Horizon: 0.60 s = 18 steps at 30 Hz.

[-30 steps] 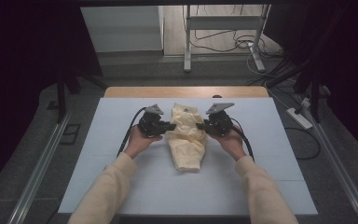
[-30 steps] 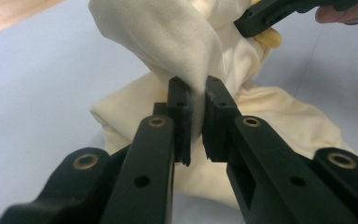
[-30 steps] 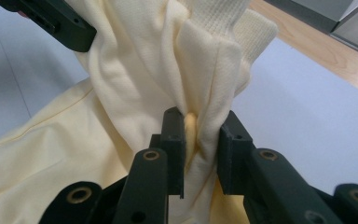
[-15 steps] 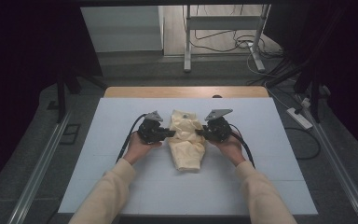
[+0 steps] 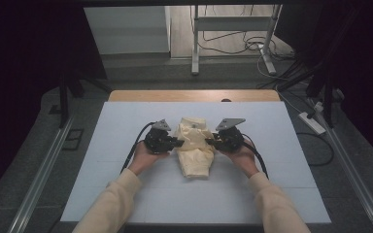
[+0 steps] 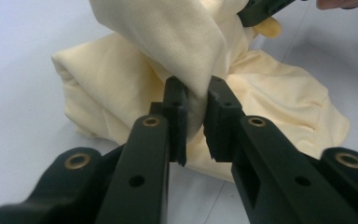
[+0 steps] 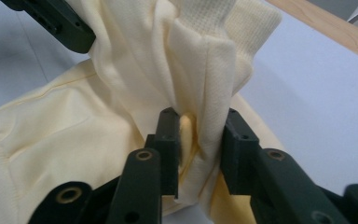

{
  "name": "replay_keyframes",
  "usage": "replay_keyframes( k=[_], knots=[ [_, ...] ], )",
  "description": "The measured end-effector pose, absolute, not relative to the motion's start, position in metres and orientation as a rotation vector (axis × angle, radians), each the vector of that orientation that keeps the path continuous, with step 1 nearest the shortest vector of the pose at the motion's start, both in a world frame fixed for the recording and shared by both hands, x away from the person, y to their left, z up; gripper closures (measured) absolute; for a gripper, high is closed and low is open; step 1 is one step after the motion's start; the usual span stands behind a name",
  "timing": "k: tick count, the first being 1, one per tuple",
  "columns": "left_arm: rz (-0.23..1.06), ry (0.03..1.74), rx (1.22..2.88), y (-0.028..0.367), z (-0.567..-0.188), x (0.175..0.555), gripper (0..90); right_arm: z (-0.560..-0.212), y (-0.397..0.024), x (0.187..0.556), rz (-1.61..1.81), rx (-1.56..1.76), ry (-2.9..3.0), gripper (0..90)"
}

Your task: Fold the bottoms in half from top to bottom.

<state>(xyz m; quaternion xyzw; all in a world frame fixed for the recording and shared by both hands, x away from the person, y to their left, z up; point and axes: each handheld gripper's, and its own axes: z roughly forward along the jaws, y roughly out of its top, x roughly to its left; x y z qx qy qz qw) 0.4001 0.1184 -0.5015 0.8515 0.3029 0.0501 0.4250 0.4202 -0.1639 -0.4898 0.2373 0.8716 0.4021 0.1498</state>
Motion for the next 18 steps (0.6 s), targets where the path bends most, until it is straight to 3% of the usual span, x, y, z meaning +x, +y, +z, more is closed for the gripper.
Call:
replay_keyframes(
  k=[15, 18],
  knots=[
    [0.12, 0.754, 2.132, 0.119, -0.502, 0.397, 69.5, -0.49, -0.164, 0.415, 1.172, 0.692, 2.504, 61.5],
    [0.111, 0.722, 2.149, 0.119, -0.501, 0.392, 64.6, -0.492, -0.164, 0.409, 1.172, 0.685, 2.511, 59.1]
  ],
)
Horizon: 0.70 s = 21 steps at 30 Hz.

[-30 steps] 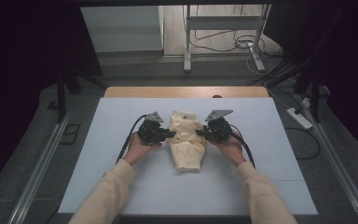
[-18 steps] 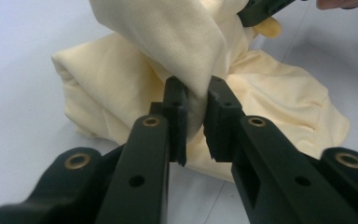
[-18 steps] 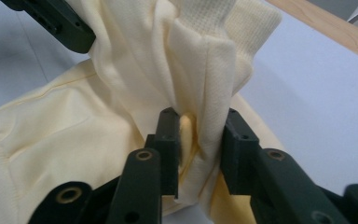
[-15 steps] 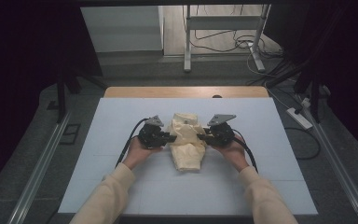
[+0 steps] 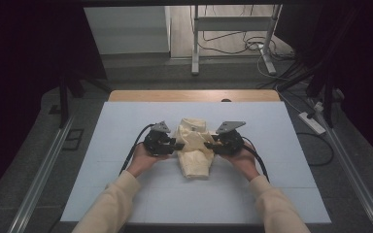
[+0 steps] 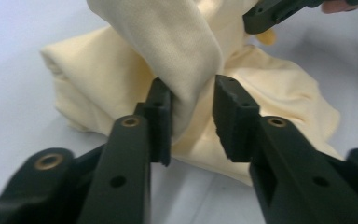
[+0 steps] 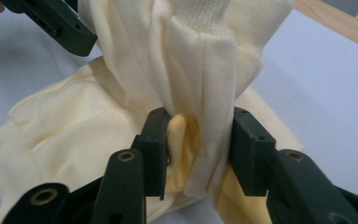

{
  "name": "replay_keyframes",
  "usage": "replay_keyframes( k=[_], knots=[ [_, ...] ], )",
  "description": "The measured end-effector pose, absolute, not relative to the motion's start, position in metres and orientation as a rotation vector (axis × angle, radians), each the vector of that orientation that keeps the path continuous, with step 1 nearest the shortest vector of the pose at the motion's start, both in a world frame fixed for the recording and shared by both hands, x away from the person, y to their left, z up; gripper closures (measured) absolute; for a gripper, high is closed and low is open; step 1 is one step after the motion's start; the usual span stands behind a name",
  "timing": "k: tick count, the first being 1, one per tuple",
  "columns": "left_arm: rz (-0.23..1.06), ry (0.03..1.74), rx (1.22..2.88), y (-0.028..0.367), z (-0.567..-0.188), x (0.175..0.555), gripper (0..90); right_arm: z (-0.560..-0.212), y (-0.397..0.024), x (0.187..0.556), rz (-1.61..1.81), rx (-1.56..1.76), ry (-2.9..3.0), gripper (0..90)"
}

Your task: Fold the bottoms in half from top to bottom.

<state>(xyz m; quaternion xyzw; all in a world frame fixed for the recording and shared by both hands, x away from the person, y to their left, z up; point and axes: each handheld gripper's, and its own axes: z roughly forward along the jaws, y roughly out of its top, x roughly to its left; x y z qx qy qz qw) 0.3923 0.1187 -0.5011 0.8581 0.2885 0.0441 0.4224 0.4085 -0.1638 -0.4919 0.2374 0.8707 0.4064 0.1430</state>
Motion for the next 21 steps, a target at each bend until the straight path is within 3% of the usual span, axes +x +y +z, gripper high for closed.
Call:
replay_keyframes(
  k=[4, 10, 14, 21],
  knots=[
    [0.108, 0.713, 2.161, 0.119, -0.502, 0.387, 56.6, -0.495, -0.168, 0.4, 1.189, 0.68, 2.508, 56.1],
    [0.063, 0.766, 2.121, 0.134, -0.494, 0.371, 32.4, -0.489, -0.175, 0.386, 1.205, 0.7, 2.514, 45.4],
    [0.073, 0.772, 2.119, 0.145, -0.489, 0.357, 30.4, -0.482, -0.186, 0.372, 1.231, 0.709, 2.513, 41.4],
    [0.105, 0.777, 2.071, 0.158, -0.479, 0.35, 34.5, -0.465, -0.201, 0.363, 1.271, 0.754, 2.481, 40.5]
  ],
)
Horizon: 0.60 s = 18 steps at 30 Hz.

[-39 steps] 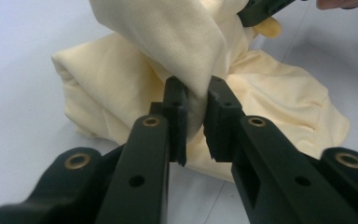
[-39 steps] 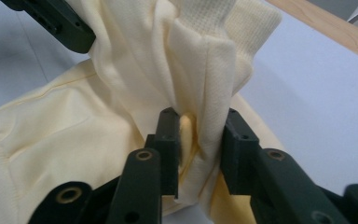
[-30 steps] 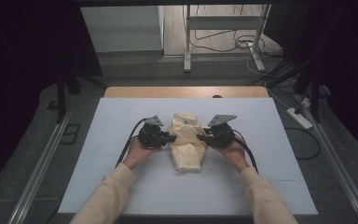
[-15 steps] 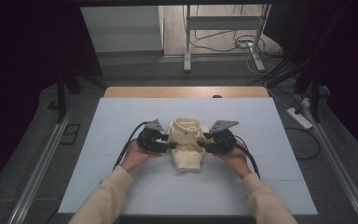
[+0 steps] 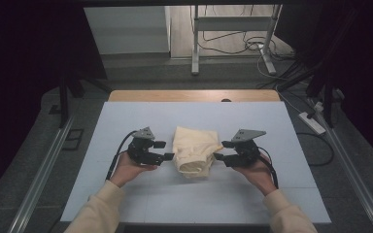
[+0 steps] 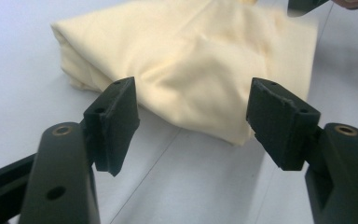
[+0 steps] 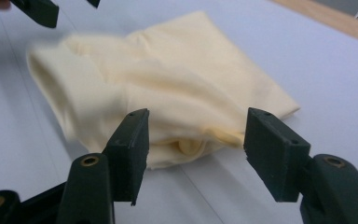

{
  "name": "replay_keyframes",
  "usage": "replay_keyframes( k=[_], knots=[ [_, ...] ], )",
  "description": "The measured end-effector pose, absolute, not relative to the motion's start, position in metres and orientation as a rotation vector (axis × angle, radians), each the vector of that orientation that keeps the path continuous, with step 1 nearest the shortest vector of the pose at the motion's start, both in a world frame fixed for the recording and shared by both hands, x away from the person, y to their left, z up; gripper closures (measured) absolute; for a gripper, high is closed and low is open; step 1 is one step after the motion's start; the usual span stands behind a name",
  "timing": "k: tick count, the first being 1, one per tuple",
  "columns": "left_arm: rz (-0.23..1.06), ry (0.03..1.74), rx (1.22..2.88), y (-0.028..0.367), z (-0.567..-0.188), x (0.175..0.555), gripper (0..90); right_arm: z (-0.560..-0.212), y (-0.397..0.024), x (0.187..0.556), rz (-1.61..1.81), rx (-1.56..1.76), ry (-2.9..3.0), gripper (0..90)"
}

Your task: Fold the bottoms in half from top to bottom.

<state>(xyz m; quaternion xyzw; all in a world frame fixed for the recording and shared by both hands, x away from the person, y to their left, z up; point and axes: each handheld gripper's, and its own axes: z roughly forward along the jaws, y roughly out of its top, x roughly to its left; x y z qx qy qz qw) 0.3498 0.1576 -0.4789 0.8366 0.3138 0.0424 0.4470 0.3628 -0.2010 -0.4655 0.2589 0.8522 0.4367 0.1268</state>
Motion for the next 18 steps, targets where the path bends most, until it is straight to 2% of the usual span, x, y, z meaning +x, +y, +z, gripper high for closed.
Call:
replay_keyframes(
  k=[2, 4, 7, 10, 13, 18],
  knots=[
    [0.112, 0.786, 2.059, 0.158, -0.477, 0.352, 35.5, -0.459, -0.202, 0.363, 1.282, 0.756, 2.469, 42.4],
    [0.12, 0.796, 2.057, 0.157, -0.477, 0.355, 36.0, -0.456, -0.199, 0.366, 1.273, 0.757, 2.48, 49.5],
    [0.129, 0.801, 2.052, 0.152, -0.478, 0.361, 36.6, -0.454, -0.186, 0.371, 1.246, 0.752, 2.506, 67.6],
    [0.13, 0.804, 2.037, 0.146, -0.479, 0.368, 38.6, -0.453, -0.168, 0.376, 1.228, 0.736, 2.558, 82.0],
    [0.151, 0.815, 2.049, 0.14, -0.48, 0.376, 40.8, -0.454, -0.152, 0.378, 1.227, 0.692, 2.595, 88.3],
    [0.148, 0.868, 2.038, 0.134, -0.485, 0.391, 50.9, -0.464, -0.131, 0.373, 1.197, 0.611, 2.687, 89.2]
  ],
)
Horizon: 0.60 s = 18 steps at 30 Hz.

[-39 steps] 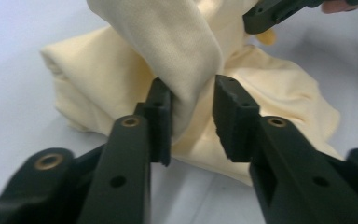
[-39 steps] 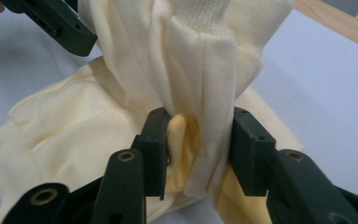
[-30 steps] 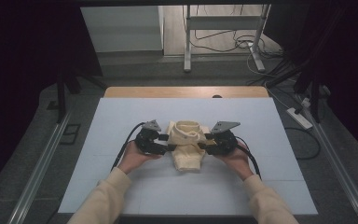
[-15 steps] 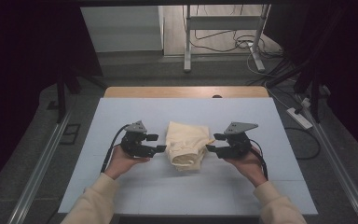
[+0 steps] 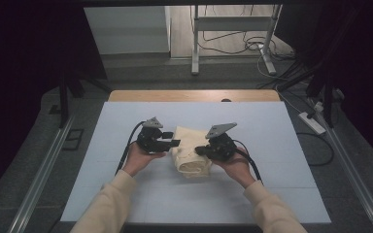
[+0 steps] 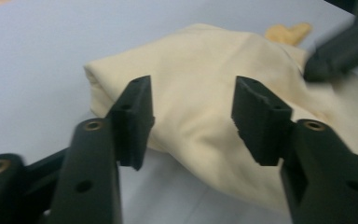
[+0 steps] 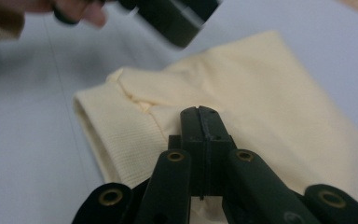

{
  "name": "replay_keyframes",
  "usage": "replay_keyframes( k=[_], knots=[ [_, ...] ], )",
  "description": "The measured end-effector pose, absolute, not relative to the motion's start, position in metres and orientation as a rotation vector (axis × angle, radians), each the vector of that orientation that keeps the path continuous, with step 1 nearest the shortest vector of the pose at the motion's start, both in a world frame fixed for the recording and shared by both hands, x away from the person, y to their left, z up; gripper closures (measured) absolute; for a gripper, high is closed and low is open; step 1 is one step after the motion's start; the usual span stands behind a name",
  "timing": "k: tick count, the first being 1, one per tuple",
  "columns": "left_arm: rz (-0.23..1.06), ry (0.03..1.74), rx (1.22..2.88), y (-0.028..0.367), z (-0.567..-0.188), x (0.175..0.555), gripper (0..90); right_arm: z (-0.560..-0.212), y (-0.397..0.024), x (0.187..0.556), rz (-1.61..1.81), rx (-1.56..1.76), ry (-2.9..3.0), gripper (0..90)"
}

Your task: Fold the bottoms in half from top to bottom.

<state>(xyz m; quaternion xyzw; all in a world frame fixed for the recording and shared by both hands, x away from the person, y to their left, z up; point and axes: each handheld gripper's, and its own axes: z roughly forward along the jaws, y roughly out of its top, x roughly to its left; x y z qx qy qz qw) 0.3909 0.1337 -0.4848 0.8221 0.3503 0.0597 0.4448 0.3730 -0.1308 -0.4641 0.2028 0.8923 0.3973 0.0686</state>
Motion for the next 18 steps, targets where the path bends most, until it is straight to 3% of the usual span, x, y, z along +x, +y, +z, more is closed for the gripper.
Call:
replay_keyframes(
  k=[6, 18],
  knots=[
    [0.144, 0.864, 2.053, 0.132, -0.487, 0.392, 53.0, -0.494, -0.136, 0.368, 1.099, 0.66, 2.78, 89.4],
    [0.123, 0.832, 2.052, 0.135, -0.482, 0.387, 49.6, -0.499, -0.14, 0.371, 1.141, 0.693, 2.76, 89.4]
  ],
)
